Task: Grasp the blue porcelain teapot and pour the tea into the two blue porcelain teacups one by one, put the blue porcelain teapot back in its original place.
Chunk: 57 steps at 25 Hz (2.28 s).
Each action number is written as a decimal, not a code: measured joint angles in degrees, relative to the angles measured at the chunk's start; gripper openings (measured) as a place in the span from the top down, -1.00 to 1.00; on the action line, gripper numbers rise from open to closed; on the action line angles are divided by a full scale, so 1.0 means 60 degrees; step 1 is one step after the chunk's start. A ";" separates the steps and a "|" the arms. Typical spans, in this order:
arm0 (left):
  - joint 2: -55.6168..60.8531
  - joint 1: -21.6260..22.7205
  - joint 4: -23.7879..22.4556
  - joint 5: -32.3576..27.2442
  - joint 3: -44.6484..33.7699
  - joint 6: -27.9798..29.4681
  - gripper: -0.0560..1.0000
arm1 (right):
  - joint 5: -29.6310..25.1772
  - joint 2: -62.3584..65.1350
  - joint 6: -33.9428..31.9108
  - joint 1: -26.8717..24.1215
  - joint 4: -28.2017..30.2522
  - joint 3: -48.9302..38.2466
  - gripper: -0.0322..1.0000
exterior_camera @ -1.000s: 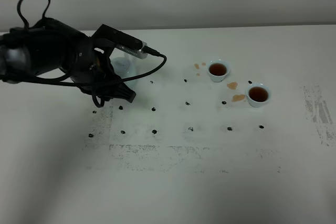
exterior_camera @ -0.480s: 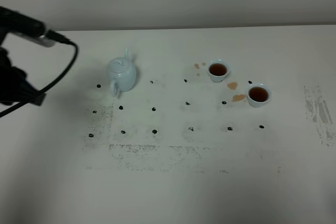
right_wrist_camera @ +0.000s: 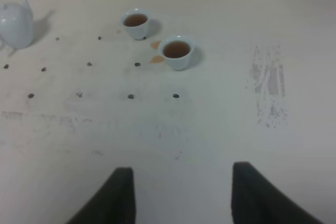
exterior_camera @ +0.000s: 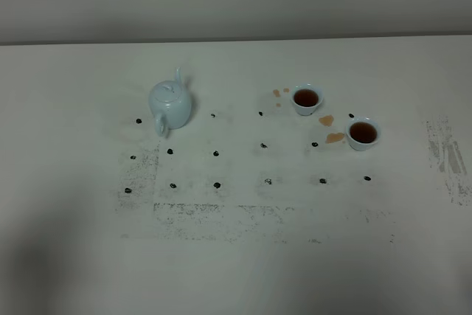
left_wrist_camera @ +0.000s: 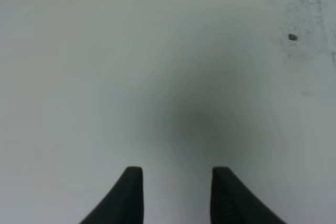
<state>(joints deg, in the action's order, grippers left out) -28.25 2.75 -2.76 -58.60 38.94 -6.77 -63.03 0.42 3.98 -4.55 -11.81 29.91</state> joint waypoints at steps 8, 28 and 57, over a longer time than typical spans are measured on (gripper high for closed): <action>0.1914 0.0014 0.1577 0.0195 -0.1648 -0.0768 0.26 | 0.0000 0.0000 0.0000 0.0000 0.0000 0.0000 0.08; 0.3781 0.0014 0.2326 -0.0347 -0.2013 -0.1655 0.26 | 0.0000 0.0000 0.0000 0.0000 0.0000 0.0000 0.08; 0.4746 0.0014 0.2038 -0.0574 -0.2124 -0.1505 0.26 | 0.0000 0.0000 0.0000 0.0000 0.0000 0.0000 0.08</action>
<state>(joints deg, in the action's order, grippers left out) 0.23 2.83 9.47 -62.05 26.20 -15.79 -63.03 0.42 3.98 -4.55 -11.81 29.91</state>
